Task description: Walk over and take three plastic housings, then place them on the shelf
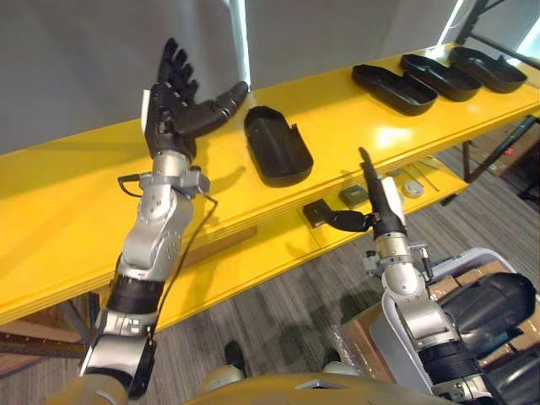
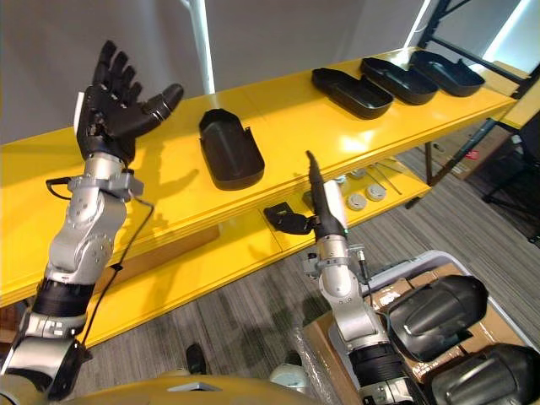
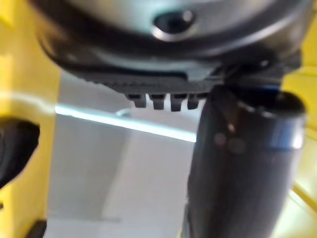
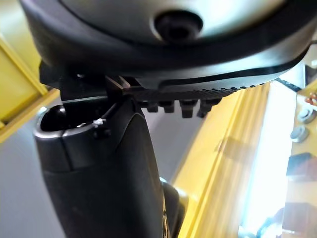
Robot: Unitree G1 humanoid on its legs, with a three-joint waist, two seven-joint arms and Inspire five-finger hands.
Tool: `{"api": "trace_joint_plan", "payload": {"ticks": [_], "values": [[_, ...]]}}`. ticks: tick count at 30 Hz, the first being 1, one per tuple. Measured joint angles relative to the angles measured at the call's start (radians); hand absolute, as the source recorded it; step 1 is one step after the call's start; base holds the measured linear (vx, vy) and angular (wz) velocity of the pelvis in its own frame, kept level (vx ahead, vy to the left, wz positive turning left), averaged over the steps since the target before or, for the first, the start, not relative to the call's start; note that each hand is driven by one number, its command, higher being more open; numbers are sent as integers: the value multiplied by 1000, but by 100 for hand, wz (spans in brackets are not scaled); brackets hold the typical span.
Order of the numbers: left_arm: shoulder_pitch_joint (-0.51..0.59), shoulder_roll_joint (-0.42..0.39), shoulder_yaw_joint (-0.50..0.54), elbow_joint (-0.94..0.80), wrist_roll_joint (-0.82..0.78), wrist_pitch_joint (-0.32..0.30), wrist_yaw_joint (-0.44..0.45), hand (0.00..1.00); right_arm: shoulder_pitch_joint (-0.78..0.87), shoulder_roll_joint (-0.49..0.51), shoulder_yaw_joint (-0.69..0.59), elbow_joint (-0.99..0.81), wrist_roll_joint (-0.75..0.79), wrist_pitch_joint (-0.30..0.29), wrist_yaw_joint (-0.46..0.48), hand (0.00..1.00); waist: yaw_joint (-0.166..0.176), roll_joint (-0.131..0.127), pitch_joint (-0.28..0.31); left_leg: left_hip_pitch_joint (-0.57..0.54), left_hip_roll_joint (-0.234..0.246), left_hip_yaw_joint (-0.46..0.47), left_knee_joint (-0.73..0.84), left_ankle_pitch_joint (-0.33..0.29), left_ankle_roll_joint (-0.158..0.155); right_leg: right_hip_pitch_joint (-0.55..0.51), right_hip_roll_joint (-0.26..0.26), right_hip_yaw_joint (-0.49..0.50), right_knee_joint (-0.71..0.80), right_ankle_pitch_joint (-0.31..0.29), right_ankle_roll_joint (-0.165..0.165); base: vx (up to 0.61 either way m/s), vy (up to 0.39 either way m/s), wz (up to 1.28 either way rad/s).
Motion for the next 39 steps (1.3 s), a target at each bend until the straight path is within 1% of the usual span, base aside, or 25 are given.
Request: {"api": "trace_joint_plan", "payload": {"ticks": [1,4,9,11,13,15,18,19,23,25,30,33,36,39], "values": [[42,-16,-2,-29,-28,-7,-44,100,-31,-9,-5,31,-22,2,-15,100,1,5,2,-2,-1,-11,0,3,1,6,-1,-10,0,0,0,-14,8,18],[113,-43,-2,-40,-30,-16,-103,100,-41,-10,-18,43,-34,2,-50,100,6,9,4,-5,-2,-27,-1,7,1,15,-1,-30,-1,-2,0,-29,9,17],[215,-45,1,-63,-37,-22,-180,100,-53,-13,-27,77,-35,2,-84,100,25,10,6,-25,-4,-52,-1,8,-3,14,-1,-56,-1,-5,4,-28,15,17],[272,-50,3,-86,-42,-23,-235,100,-72,-13,-37,108,-34,2,-89,100,38,12,9,-36,-5,-64,-1,11,-3,12,-2,-66,-1,-4,4,-17,21,16],[300,-53,4,-86,-66,-24,-262,100,-86,-13,-39,108,-34,2,-91,100,52,15,26,-38,-5,-67,-1,14,-3,12,-1,-67,0,-4,3,-14,15,8],[328,-57,4,-86,-68,-24,-279,100,-112,-13,-37,108,-34,2,-90,100,58,18,48,-40,-5,-73,-1,16,-3,12,-1,-75,0,-4,3,-17,7,8],[366,-71,4,-86,-75,-28,-310,100,-149,-13,-37,109,-34,2,-88,100,71,14,68,-58,-5,-81,-1,19,-3,2,0,-85,0,-1,0,-1,5,8],[374,-71,2,-86,-75,-42,-322,100,-166,-13,-37,111,-34,2,-88,100,75,12,72,-72,-5,-85,0,23,0,-7,1,-88,1,-1,0,27,1,13],[376,-80,3,-86,-78,-87,-341,100,-235,-13,-35,164,-34,2,-90,100,86,11,117,-78,-8,-97,2,36,8,-7,-1,-93,6,1,2,19,6,10],[378,-90,3,-86,-113,-109,-354,100,-258,-13,-35,171,-33,2,-101,100,97,15,135,-88,-9,-106,2,38,8,-15,-3,-103,16,-1,1,4,8,12],[387,-91,4,-86,-119,-112,-355,100,-307,-27,-35,171,-32,3,-122,100,101,17,173,-99,-12,-111,0,40,8,-27,-7,-106,25,-6,0,-21,13,5],[398,-98,2,-86,-146,-112,-356,100,-313,-51,-36,175,-29,18,-139,100,102,19,186,-110,-17,-121,0,39,6,-41,-16,-113,51,-19,1,-26,17,8],[425,-107,2,-86,-147,-115,-356,100,-350,-51,-34,219,-12,18,-160,100,102,21,193,-110,-19,-121,0,39,6,-41,-18,-114,52,-19,1,0,0,0],[430,-110,2,-85,-151,-115,-356,100,-404,-51,-35,269,12,18,-190,100,105,28,214,-112,-18,-129,-1,42,3,-43,-19,-118,59,-19,2,-47,2,5]]}}
